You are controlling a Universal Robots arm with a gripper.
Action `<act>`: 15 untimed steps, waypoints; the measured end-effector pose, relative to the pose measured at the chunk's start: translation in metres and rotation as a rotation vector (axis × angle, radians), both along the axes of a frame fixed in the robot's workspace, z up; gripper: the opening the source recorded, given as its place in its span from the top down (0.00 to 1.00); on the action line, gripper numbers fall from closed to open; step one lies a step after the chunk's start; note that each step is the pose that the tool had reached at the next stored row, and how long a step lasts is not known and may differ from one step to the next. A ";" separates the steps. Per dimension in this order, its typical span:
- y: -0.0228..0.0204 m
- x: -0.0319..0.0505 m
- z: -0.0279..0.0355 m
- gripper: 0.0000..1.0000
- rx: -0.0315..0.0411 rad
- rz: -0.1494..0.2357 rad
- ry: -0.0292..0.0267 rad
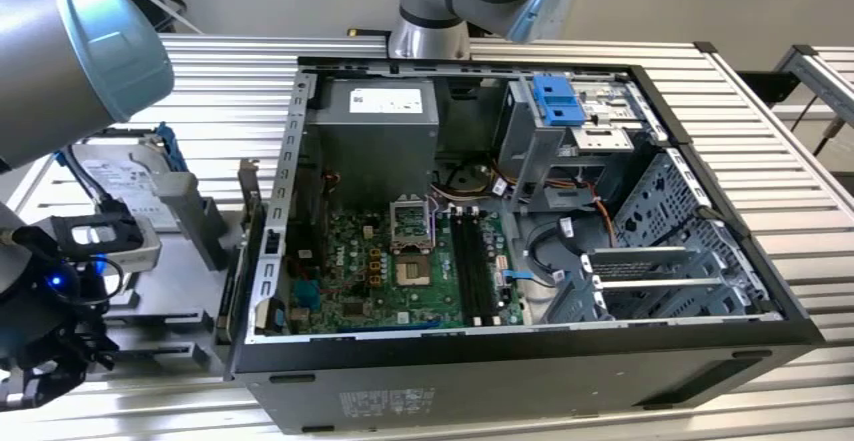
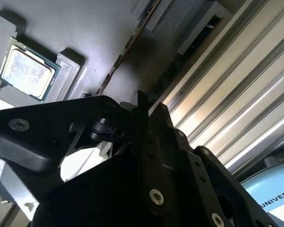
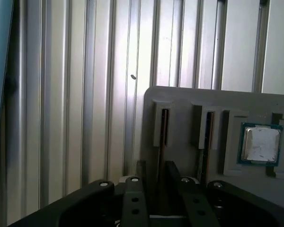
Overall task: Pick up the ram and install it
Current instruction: 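Pick up the ram and move it above insertion slot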
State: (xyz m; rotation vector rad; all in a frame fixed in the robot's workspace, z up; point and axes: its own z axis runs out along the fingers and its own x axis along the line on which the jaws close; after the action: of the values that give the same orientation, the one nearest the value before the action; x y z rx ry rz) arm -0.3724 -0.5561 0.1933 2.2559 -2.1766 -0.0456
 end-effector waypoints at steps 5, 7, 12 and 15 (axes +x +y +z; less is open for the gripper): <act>0.0000 0.0000 0.0000 1.00 -0.0001 0.000 0.0000; 0.0000 0.0000 0.0000 1.00 -0.0001 0.000 0.0000; 0.0000 0.0000 0.0118 1.00 0.0000 -0.004 0.0000; 0.0000 0.0000 0.0255 1.00 0.0001 -0.004 0.0000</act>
State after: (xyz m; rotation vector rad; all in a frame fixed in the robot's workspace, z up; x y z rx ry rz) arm -0.3724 -0.5561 0.2188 2.2515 -2.1814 -0.0456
